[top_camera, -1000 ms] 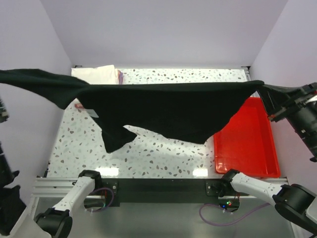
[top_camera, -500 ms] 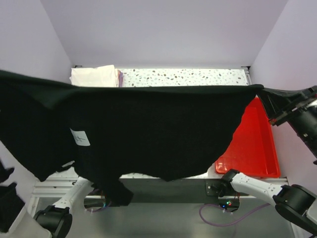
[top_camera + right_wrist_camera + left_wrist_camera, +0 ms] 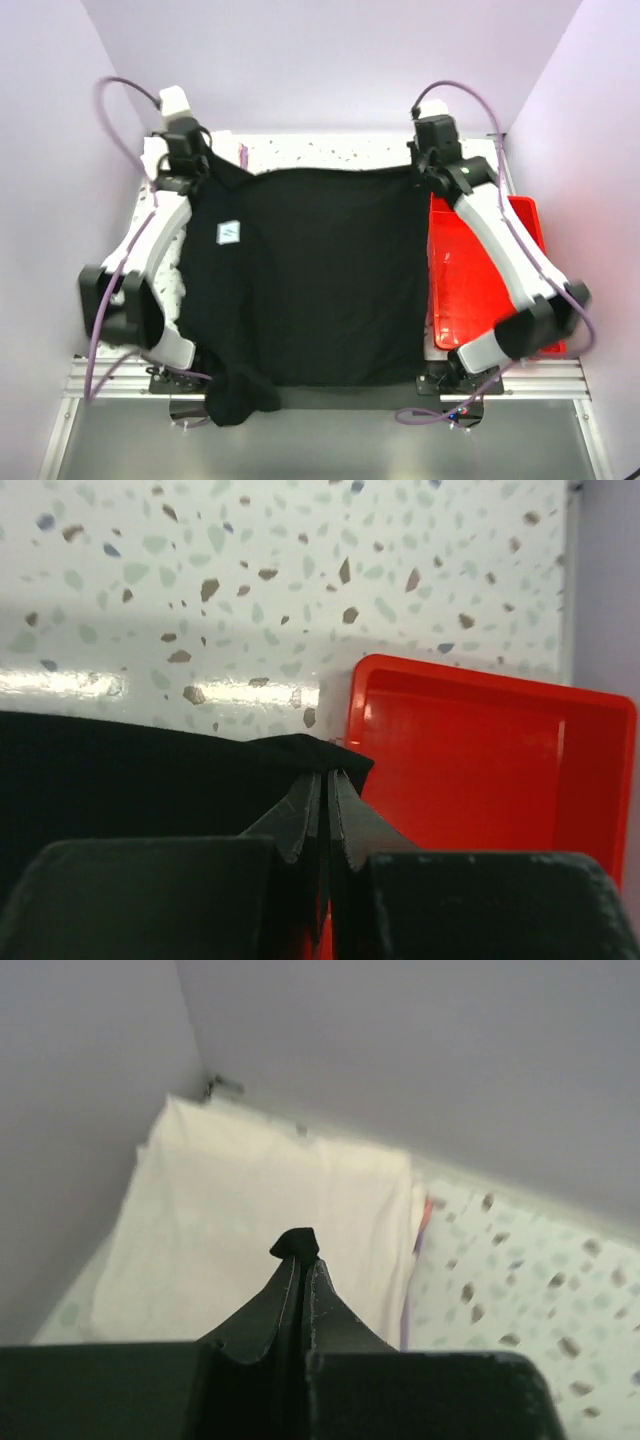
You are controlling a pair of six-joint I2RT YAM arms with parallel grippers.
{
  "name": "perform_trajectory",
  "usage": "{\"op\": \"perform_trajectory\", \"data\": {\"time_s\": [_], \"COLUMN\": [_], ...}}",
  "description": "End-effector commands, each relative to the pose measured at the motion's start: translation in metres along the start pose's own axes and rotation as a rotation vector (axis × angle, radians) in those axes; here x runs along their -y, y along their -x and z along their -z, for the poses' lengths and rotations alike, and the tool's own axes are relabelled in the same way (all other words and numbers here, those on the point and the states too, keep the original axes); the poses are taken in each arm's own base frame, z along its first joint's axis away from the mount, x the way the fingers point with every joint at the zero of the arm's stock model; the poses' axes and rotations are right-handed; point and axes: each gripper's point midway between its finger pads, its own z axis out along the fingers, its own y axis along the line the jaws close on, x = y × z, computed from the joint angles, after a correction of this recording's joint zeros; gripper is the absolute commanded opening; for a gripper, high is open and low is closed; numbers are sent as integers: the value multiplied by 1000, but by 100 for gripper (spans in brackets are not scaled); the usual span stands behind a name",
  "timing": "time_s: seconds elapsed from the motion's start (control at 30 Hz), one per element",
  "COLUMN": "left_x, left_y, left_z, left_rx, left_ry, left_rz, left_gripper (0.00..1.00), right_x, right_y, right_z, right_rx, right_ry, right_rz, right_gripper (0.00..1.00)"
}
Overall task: Fold and stack the t-shirts
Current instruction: Flatten the tshirt out, then fold the tshirt
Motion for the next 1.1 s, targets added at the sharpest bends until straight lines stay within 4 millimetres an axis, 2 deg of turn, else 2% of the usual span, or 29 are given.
{"op": "perform_trajectory", "data": {"time_s": [0.0,0.03,0.07,0.1,0.13,0.17,0.2,0.23,0.27,0.3,0.37,0.53,0.77,0.93,0.97,1.07], "left_x": [20,25,27,30,32,32,33,32,32,32,32,26,20,8,7,-8], "left_y": [-35,-49,-61,-68,-89,-95,-99,-109,-114,-123,-129,-143,-143,-135,-134,-141], "left_z": [-41,-49,-56,-62,-71,-74,-77,-80,-82,-83,-84,-80,-61,-31,-26,-2], "left_rx": [12,-18,-44,-58,-97,-107,-114,-130,-139,-155,-166,-204,-229,-234,-241,-276], "left_ry": [-40,-49,-44,-48,-42,-37,-35,-30,-29,-28,-25,3,4,10,21,54], "left_rz": [-3,-13,-14,-20,-39,-37,-36,-38,-34,-40,-30,-21,33,83,112,162], "left_gripper": [0,0,0,0,0,0,0,0,0,0,0,0,0,0,0,0], "right_x": [-29,-42,-43,-49,-54,-56,-57,-61,-63,-64,-68,-75,-66,-64,-63,-62], "right_y": [8,-16,-24,-20,-37,-41,-36,-39,-53,-49,-60,-61,-63,-64,-70,-73], "right_z": [-53,-89,-103,-115,-138,-151,-158,-165,-181,-186,-198,-206,-194,-177,-175,-163], "right_rx": [29,-59,-98,-106,-159,-172,-167,-184,-224,-219,-250,-253,-255,-247,-259,-260], "right_ry": [160,173,172,185,183,182,190,212,210,217,224,244,245,273,276,293], "right_rz": [-21,8,12,16,35,33,28,25,27,22,25,23,70,99,108,120], "right_gripper": [0,0,0,0,0,0,0,0,0,0,0,0,0,0,0,0]}}
